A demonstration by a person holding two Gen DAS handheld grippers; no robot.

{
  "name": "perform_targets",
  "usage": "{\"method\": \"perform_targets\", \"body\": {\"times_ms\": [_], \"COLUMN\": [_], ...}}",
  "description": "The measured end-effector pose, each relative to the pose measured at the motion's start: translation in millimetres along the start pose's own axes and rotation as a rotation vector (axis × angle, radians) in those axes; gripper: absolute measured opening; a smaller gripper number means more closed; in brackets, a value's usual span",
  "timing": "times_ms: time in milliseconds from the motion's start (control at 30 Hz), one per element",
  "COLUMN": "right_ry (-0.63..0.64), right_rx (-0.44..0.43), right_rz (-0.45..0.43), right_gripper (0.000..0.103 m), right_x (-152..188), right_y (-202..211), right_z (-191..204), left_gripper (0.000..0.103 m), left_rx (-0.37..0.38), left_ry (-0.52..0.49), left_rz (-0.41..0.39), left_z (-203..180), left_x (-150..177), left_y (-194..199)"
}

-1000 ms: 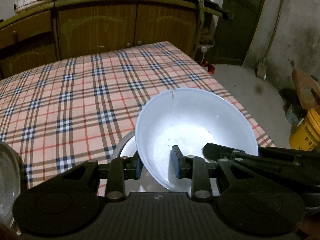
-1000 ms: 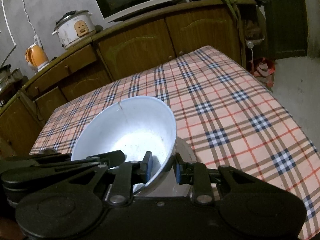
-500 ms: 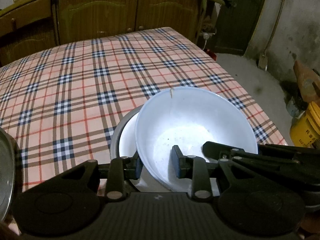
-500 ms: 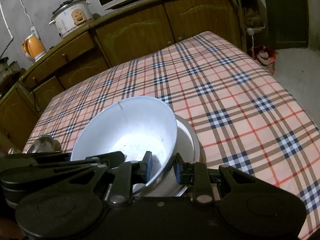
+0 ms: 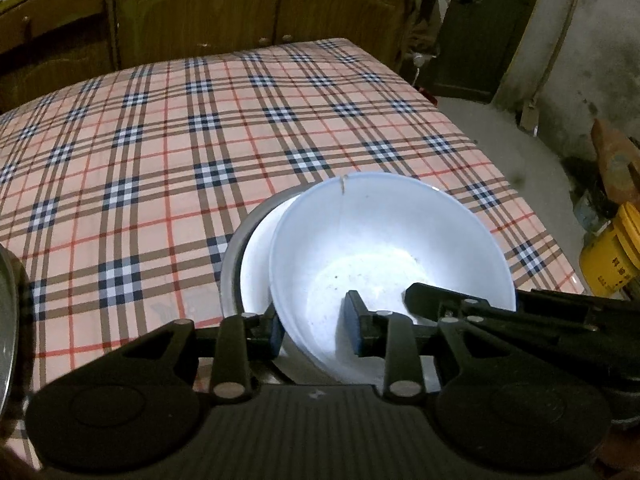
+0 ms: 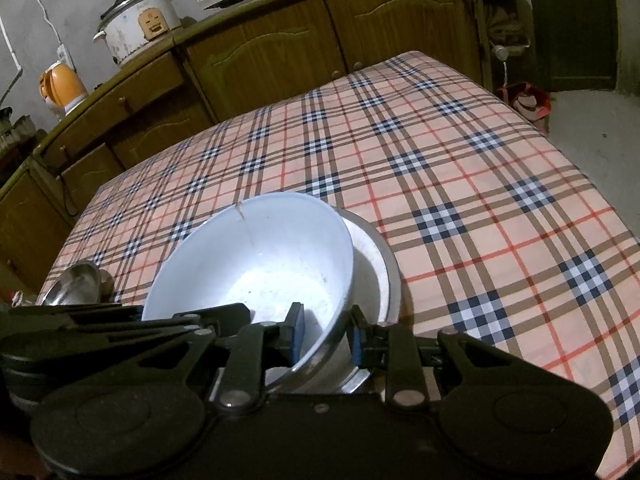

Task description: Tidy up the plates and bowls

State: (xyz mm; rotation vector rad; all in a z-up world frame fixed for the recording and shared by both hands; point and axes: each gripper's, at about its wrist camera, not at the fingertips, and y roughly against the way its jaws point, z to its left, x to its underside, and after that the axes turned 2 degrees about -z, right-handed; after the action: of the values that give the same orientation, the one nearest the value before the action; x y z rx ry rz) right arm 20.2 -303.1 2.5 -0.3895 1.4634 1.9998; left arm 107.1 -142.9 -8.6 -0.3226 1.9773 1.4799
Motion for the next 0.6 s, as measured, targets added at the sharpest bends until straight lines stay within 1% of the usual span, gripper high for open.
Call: {"method": "perform_targets", "body": {"times_ms": [200, 400, 600], "right_ry": [0.007, 0.006, -0.014], "right_rx": [0.0, -0.002, -0.016], "right_rz": [-0.001, 0.009, 0.031], "right_gripper": [0.03, 0.032, 0.032], "right_x": [0.6, -0.9, -4.9], "right_y": [-1.3, -4.5, -5.8], "right_z": [1.1, 1.3, -2.8], "left_gripper": [0.032, 0.032, 0.03], "left_rx": [0.008, 0.036, 0.04], "left_ry": [0.021, 0.051, 0.057], "left_rz": [-0.002, 0.001, -0.001], "left_z": [2.0, 6.6, 8.8], "left_x": [-0.7, -1.6, -1.6], "left_y": [-1.7, -3.7, -2.8]}}
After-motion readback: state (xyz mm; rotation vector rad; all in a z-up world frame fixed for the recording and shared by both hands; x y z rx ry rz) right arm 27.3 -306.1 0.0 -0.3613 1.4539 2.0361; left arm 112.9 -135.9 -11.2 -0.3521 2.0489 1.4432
